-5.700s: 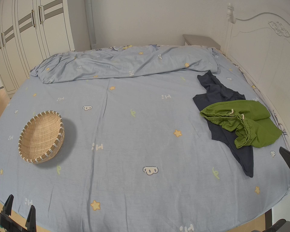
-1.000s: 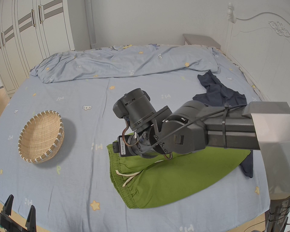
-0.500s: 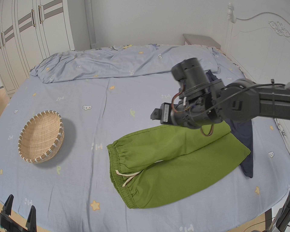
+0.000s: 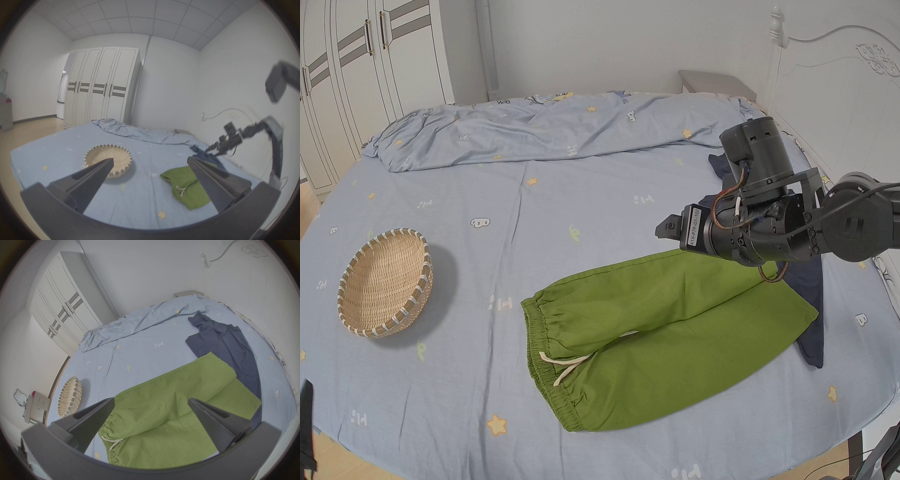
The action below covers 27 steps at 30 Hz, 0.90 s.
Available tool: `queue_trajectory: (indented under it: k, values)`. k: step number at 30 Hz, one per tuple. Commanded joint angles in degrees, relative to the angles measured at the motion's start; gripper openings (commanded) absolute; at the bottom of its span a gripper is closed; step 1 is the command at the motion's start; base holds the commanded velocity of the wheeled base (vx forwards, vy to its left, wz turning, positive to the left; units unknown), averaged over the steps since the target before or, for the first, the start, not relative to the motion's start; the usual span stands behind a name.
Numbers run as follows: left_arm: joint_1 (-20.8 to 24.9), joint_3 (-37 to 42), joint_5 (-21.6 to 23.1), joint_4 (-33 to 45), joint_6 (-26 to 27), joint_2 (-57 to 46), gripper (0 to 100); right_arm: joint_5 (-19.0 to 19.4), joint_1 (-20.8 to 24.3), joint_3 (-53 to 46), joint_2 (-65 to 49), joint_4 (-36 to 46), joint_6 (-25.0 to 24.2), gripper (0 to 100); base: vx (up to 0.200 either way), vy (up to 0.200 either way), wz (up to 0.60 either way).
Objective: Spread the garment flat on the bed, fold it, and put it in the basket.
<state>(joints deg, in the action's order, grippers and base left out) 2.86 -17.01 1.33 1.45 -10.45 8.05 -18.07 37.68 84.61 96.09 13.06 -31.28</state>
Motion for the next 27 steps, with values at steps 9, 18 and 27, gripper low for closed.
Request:
queue_trajectory:
  k: [9, 18, 27]
  values:
    - [8.5, -16.3, 10.1, -15.9, -20.1, 63.6, 100, 5.1, -8.7, -11.7, -11.1, -2.9, 0.2, 100, 0.0, 0.0, 0.0]
    - [18.3, 2.4, 28.2, -29.3, -7.6, 72.1, 100, 18.9, -13.0, -20.6, -23.0, -2.7, 2.3, 100, 0.0, 0.0, 0.0]
    - [22.7, 2.9, 30.9, -29.5, -7.7, 82.8, 100, 22.2, -19.2, -22.9, -22.3, -2.8, 2.4, 100, 0.0, 0.0, 0.0]
